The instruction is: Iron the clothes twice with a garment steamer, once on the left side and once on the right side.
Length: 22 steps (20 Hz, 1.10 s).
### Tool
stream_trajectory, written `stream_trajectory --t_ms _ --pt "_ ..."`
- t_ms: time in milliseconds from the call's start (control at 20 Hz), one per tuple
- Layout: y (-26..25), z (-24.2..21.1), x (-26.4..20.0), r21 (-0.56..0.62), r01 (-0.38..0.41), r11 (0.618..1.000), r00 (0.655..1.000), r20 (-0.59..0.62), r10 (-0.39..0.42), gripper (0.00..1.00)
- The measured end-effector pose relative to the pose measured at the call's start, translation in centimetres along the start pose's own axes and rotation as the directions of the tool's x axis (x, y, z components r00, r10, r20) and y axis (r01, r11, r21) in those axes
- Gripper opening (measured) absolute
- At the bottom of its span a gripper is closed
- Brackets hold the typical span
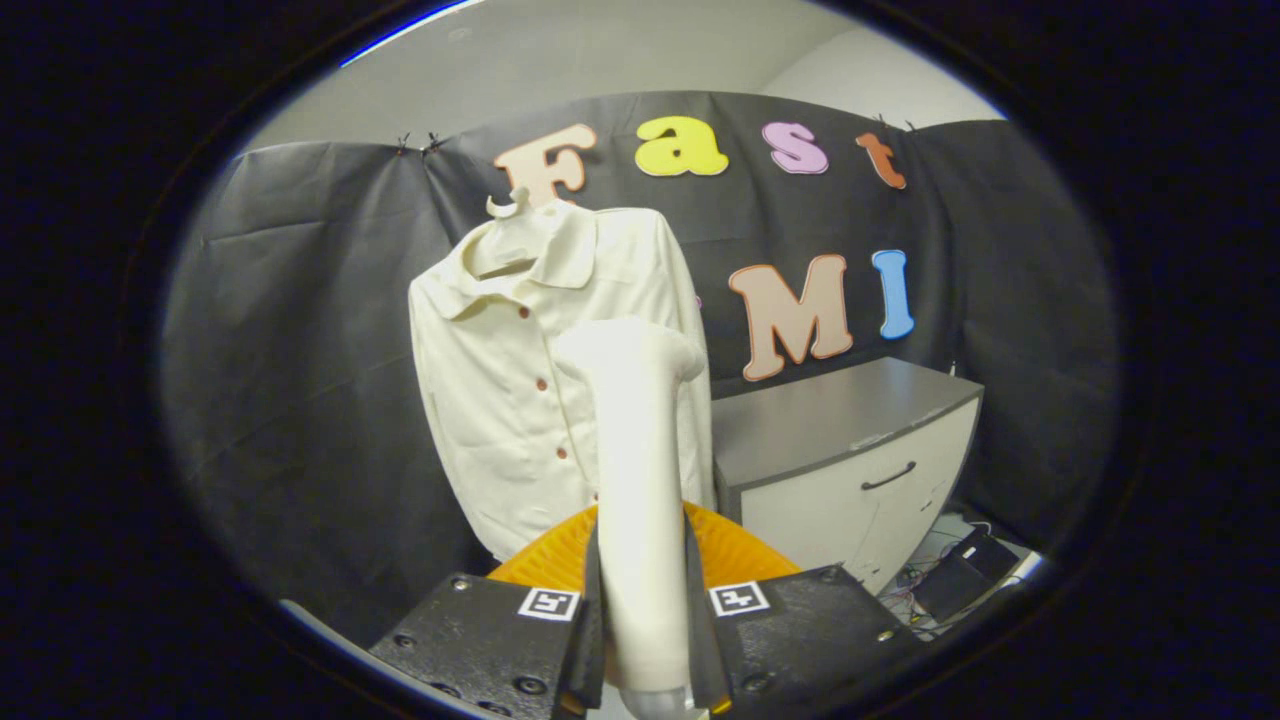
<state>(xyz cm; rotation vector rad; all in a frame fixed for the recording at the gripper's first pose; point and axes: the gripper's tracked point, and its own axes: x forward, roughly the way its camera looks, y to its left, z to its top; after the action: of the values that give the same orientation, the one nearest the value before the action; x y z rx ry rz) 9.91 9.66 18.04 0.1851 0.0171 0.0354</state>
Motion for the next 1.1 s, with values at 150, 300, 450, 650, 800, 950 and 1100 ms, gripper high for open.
stream_trajectory --t_ms 150,300,450,650,800,950,1100 --pt "3.2 -0.6 0.6 -0.043 -0.052 0.998 0.999 -0.016 0.052 0.33" --pt "5.7 -0.7 1.4 -0.066 -0.111 0.992 0.994 -0.027 0.11 0.33" --pt "8.1 -0.6 3.4 -0.081 -0.165 0.983 0.986 -0.025 0.163 0.33" --pt "11.5 -0.2 6.4 -0.087 -0.24 0.967 0.971 -0.029 0.238 0.33" --pt "12.8 0.4 8.8 -0.099 -0.278 0.956 0.961 -0.02 0.277 0.33" --pt "14.2 0.8 11.2 -0.073 -0.315 0.946 0.949 -0.016 0.315 0.33" --pt "15.2 0.8 13.4 -0.065 -0.327 0.943 0.945 -0.013 0.327 0.33"
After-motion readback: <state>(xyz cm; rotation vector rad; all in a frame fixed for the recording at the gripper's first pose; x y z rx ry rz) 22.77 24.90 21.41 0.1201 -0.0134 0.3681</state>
